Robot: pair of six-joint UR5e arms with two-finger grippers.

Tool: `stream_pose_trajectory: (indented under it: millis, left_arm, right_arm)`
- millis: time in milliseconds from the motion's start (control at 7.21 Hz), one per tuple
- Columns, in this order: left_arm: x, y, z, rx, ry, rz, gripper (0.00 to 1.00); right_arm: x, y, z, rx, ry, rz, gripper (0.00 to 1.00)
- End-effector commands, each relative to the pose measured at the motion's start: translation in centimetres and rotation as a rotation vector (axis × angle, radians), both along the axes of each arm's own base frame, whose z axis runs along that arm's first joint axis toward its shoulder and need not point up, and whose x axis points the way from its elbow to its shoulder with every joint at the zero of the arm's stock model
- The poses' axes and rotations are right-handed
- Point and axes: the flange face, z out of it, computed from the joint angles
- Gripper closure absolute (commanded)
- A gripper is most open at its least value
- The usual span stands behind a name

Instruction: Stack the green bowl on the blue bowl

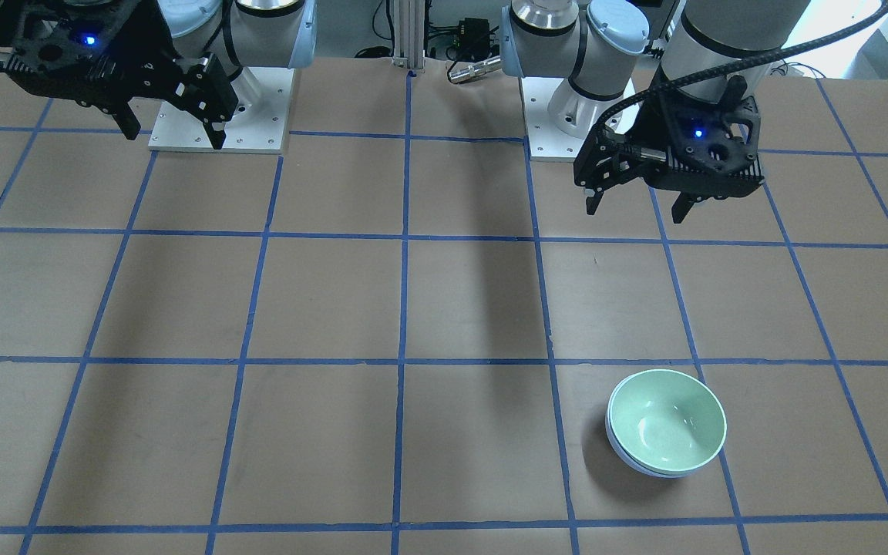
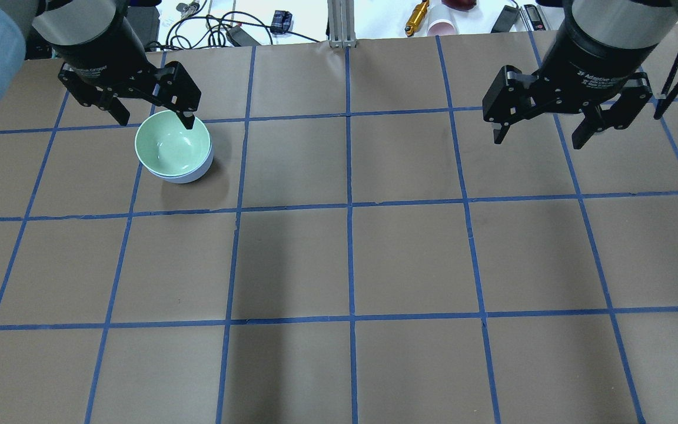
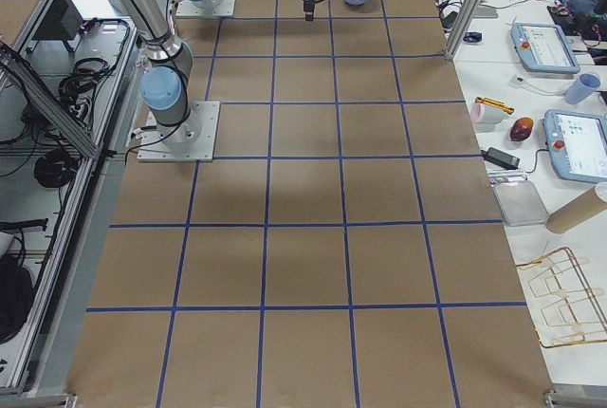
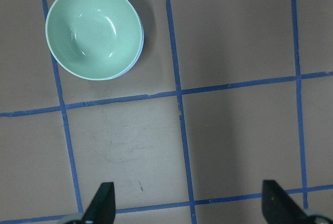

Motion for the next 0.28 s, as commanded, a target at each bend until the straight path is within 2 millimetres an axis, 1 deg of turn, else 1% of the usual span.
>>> stream_pose_trajectory:
  millis: [0,139]
  left_arm:
    - [0.16,0.02,0.09,-0.003,0.0,0.001,0.0]
    - [0.16,0.02,0.09,-0.003,0.0,0.002,0.0]
  right_arm:
    - [0.0,0.0,0.05,0.0,0.0,0.0,0.0]
    - [0.0,0.0,-0.01,0.0,0.0,0.0,0.0]
